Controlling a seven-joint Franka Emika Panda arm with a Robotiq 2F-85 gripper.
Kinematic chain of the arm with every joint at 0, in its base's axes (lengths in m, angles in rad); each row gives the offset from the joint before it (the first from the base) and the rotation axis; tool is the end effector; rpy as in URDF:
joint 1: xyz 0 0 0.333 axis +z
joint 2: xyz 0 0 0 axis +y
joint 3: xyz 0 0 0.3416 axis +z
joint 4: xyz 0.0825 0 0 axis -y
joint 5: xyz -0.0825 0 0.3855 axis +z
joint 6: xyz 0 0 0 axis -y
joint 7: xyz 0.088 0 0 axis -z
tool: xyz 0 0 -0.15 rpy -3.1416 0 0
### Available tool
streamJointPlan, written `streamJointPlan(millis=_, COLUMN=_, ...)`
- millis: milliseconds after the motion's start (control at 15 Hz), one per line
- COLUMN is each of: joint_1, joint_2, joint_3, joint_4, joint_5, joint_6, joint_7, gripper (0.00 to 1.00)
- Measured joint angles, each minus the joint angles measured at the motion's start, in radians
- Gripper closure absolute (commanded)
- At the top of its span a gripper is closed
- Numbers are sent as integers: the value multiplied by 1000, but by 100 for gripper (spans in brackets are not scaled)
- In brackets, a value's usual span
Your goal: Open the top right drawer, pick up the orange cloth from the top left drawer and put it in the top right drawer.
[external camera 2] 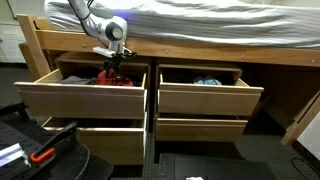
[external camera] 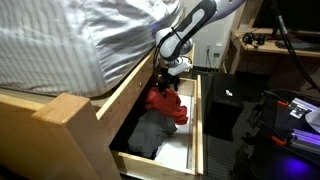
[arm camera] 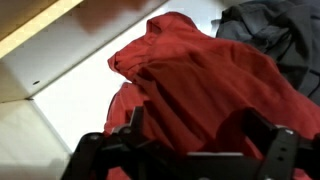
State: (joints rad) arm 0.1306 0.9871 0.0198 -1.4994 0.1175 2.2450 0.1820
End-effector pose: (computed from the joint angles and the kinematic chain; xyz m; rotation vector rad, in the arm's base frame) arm 0.6722 0.1082 0.0308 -3.0524 0.1880 0.3915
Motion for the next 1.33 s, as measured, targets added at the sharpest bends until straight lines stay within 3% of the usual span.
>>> streamJointPlan(millis=467, joint_1=1, joint_2=11, joint_3=0, joint_4=4, joint_5=0, joint_6=13, joint_7=27, gripper=0)
streamJointPlan(millis=533, joint_1=1, joint_2=18, joint_3=0, joint_4=9, joint_5=0, joint_6=13, joint_7=34, gripper=25)
streamJointPlan(millis=667, joint_1=1, joint_2=29, joint_3=0, joint_4=18, joint_5=0, joint_6=13, joint_7=42, gripper=33)
streamJointPlan(millis=1067, joint_1=-2, joint_2=53, joint_3=-2, joint_4=54, joint_5=1, joint_6=9, joint_7=64, gripper=77)
streamJointPlan(millis=1333, joint_1=-3, joint_2=53, joint_3=-14, joint_4=70, joint_5=1, joint_6=-2, joint_7=99, gripper=100)
